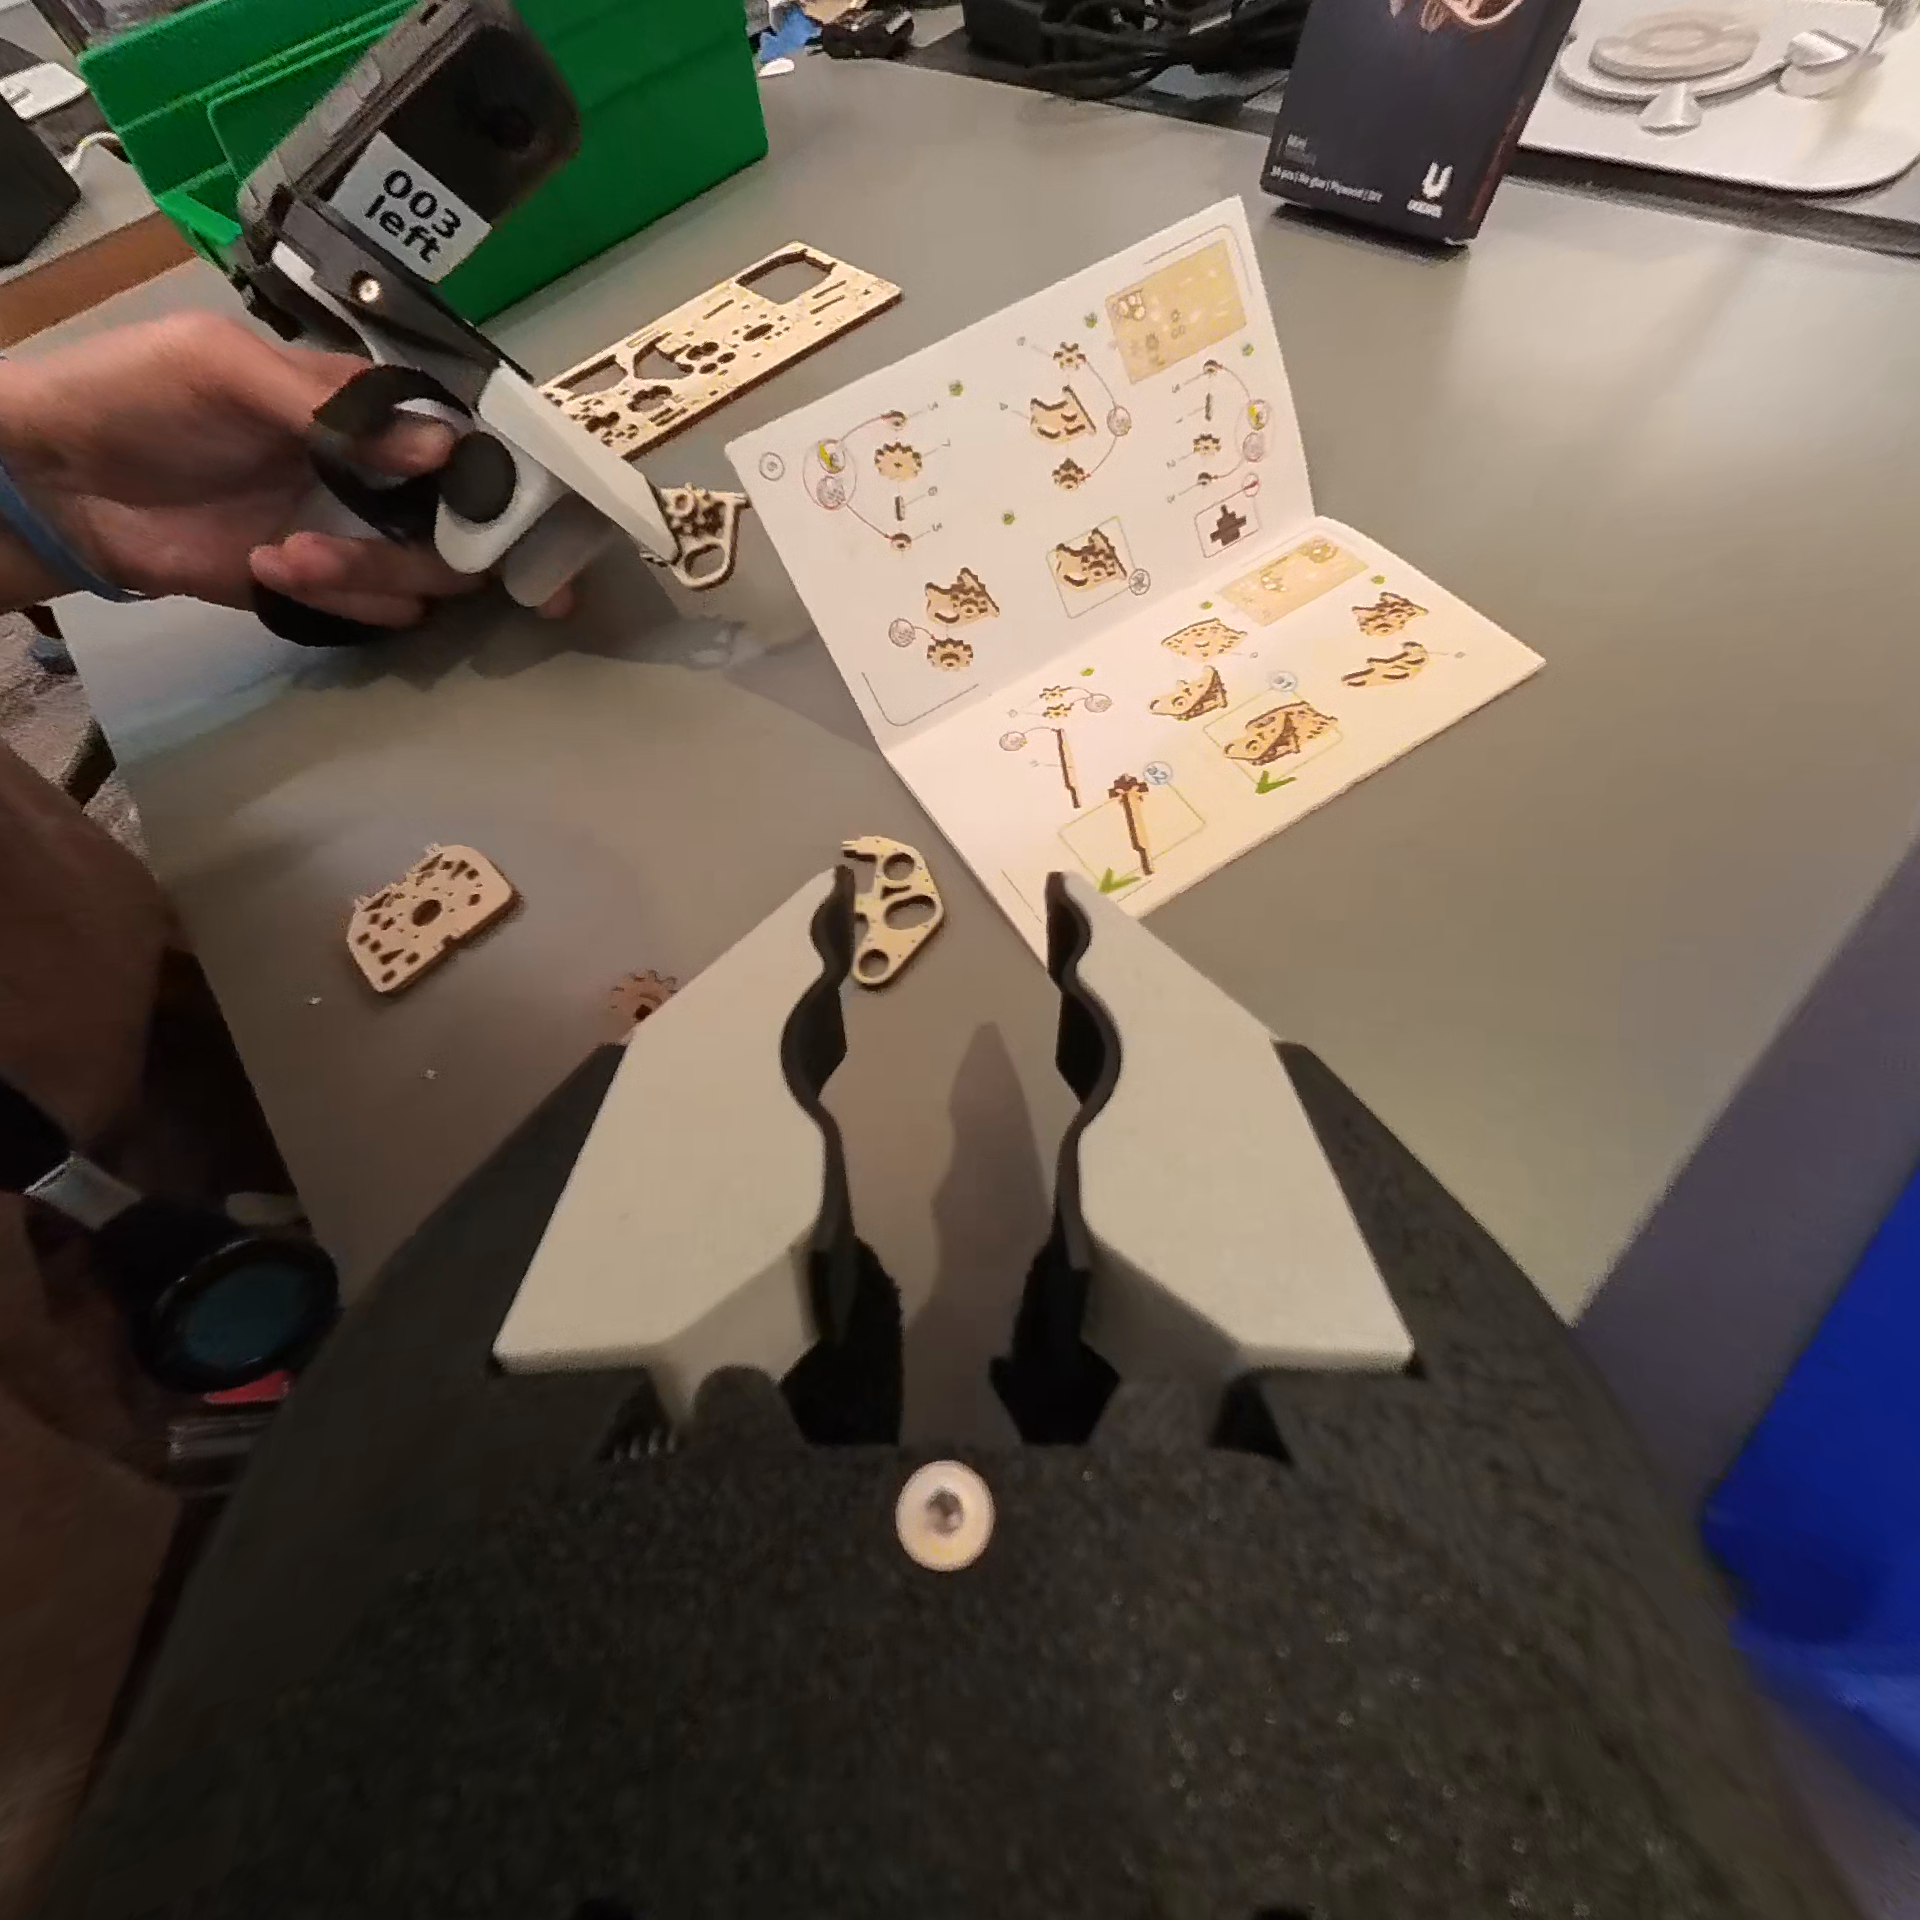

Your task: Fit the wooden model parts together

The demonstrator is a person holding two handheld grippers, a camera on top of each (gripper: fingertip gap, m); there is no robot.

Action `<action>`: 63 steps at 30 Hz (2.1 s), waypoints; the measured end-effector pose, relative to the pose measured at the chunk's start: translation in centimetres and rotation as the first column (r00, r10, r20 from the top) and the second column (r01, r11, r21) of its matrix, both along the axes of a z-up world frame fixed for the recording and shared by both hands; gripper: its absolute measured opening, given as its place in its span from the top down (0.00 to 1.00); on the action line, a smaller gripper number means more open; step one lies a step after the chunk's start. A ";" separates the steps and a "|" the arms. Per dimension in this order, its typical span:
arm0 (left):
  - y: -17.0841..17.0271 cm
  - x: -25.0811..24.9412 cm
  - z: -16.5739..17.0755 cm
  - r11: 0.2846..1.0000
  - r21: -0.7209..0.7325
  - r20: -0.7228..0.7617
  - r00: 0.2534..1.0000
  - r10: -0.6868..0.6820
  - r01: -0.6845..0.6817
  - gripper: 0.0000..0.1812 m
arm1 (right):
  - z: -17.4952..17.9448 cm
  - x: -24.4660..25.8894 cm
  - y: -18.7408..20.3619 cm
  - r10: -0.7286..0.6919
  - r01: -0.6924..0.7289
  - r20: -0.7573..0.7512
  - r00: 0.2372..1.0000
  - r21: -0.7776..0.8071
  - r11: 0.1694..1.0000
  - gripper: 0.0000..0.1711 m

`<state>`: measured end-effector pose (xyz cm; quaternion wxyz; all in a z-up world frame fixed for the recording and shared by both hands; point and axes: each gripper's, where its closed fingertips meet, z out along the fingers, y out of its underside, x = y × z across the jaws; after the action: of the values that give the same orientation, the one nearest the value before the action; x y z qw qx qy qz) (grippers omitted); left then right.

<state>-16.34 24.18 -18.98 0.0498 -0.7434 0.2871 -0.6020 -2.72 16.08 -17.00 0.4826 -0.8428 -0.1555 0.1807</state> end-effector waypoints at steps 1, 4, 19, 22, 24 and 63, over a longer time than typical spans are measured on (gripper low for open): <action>0.0 -0.1 0.0 1.000 0.001 0.002 1.000 -0.002 0.002 0.99 | 0.1 -0.4 -0.1 0.018 -0.018 -0.001 1.000 0.003 1.000 0.79; -0.6 0.0 0.0 0.999 0.022 0.000 1.000 -0.030 0.030 0.99 | 0.0 -3.3 -1.0 0.161 -0.161 -0.009 0.987 0.000 0.987 0.80; -6.7 1.5 0.9 0.987 0.049 -0.007 0.988 -0.156 0.156 0.99 | -4.5 -7.3 -3.7 0.392 -0.365 0.231 0.891 -0.152 0.919 0.84; -7.5 1.6 0.0 0.986 0.067 -0.065 0.986 -0.151 0.155 0.99 | -4.9 -7.5 -3.7 0.399 -0.368 0.254 0.881 -0.161 0.916 0.88; -8.0 1.8 -0.2 0.986 0.057 -0.078 0.985 -0.151 0.155 0.99 | -4.9 -7.7 -3.5 0.400 -0.370 0.263 0.878 -0.157 0.916 0.90; -10.3 3.2 1.4 0.995 -0.080 0.017 0.998 -0.063 0.064 0.99 | -1.1 -9.9 -1.8 0.095 -0.161 -0.220 0.971 -0.303 0.939 0.87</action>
<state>-13.12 13.93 -17.61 0.0028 -0.7309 0.2856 -0.6198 -12.63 14.30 -18.09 0.3407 -0.8748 -0.1291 0.3192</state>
